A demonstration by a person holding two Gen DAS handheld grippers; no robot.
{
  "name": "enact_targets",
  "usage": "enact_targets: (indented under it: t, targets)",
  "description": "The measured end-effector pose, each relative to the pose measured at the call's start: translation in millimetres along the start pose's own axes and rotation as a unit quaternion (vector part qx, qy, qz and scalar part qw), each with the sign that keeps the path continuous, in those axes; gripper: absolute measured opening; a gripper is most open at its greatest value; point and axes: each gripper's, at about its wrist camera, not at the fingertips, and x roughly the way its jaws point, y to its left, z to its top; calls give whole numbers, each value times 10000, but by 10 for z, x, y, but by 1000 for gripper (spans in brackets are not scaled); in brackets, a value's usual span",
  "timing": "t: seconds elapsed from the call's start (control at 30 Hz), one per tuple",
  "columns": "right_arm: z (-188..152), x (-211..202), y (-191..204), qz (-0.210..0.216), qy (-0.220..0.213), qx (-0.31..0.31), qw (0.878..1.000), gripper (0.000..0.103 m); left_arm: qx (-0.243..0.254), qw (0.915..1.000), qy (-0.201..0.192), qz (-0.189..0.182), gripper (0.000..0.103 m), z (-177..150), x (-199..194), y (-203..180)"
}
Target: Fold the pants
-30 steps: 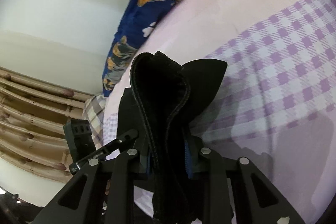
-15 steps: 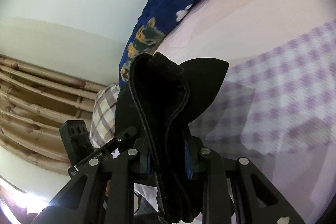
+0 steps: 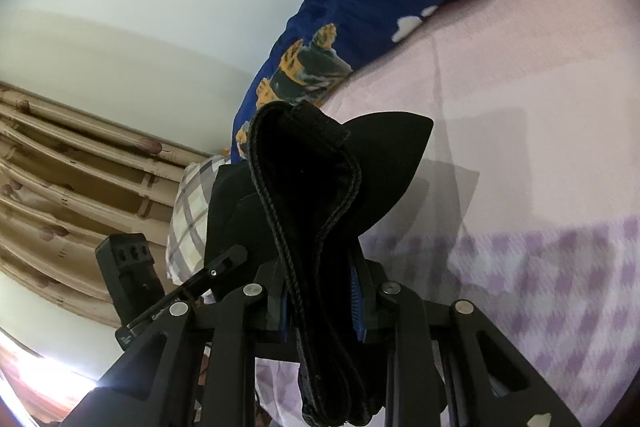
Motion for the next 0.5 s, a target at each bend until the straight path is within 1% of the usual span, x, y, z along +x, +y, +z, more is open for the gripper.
enact_targets:
  t: [0.17, 0.33, 0.43, 0.5]
  targets:
    - [204, 179, -7, -59, 3, -7, 10000, 23, -8, 9999, -21, 105, 18, 201, 100, 88]
    - [267, 318, -97, -149, -73, 21, 9999, 22, 28, 9997, 2, 237, 18, 283, 293, 216]
    - [268, 384, -214, -323, -152, 76, 9993, 23, 30, 9992, 129, 387, 19, 254, 467, 323]
    - [258, 429, -292, -636, -175, -24, 9978, 24, -37, 9987, 210, 457, 21, 211, 570, 410]
